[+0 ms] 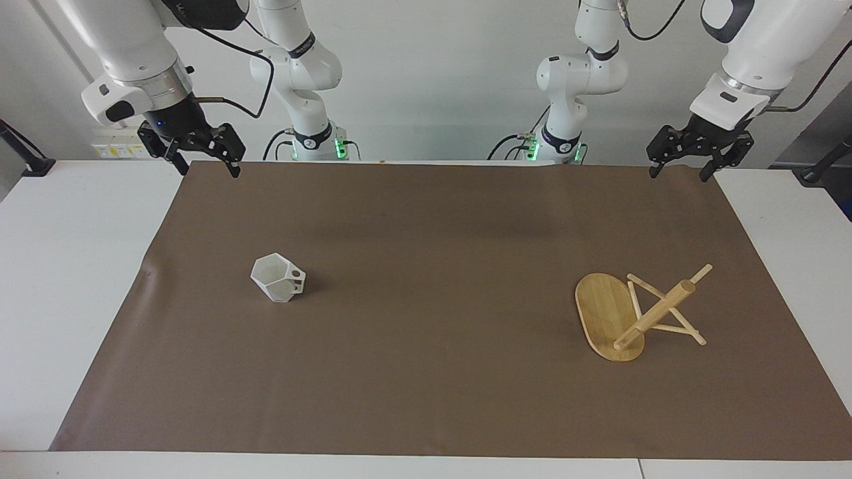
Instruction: Hang cup on rack
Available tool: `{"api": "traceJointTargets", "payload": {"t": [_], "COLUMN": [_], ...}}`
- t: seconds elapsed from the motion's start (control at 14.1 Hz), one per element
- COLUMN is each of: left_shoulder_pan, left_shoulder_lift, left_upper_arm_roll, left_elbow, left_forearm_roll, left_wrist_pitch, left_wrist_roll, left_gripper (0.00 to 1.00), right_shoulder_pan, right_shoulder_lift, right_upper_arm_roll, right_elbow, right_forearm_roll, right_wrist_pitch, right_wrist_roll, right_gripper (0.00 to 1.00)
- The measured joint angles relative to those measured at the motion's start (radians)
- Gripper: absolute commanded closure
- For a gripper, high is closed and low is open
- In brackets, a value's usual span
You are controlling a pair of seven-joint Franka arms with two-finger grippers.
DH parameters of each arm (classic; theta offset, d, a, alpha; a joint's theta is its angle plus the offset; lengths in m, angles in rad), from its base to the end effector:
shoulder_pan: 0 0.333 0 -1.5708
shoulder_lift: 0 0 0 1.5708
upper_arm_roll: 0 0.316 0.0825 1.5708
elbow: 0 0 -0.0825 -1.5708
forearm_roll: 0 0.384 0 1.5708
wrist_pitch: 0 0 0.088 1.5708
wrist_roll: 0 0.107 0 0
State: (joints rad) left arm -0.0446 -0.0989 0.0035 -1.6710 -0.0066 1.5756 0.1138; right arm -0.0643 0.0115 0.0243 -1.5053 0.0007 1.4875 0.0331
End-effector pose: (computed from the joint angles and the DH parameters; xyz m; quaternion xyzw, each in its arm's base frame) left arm 0.5229 -0.0221 0.6309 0.9970 -0.0774 0.0019 0.0034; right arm 0.5495 -0.0220 0.6416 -0.9992 0.0365 0.0146 0.0005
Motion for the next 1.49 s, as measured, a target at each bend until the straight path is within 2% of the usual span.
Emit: {"api": "traceJointTargets", "payload": {"t": [0.43,1.14,1.49], "left_shoulder_pan": [0.000,0.000,0.000], "left_shoulder_lift": [0.000,0.000,-0.001], "left_upper_arm_roll": [0.000,-0.001,-0.001], "left_elbow": [0.000,-0.002,-0.002], "left_forearm_roll": [0.000,0.000,0.000], "left_wrist_pitch": [-0.001,-0.002,-0.002], "left_wrist_roll": [0.000,0.000,0.000], "left_gripper": [0.00,0.00,0.00], "right_shoulder_pan": [-0.005,-0.009,-0.014], "right_shoulder_lift": [-0.009,-0.012,-0.012], "right_upper_arm_roll": [-0.006,-0.013,-0.035], "right_elbow": [-0.032,-0.054,-0.149], "right_forearm_roll": [0.049,0.053,0.053], "right_wrist_pitch": [0.004,0.117,0.230], "right_wrist_roll": [0.000,-0.047,-0.084], "right_gripper": [0.00,0.00,0.00]}}
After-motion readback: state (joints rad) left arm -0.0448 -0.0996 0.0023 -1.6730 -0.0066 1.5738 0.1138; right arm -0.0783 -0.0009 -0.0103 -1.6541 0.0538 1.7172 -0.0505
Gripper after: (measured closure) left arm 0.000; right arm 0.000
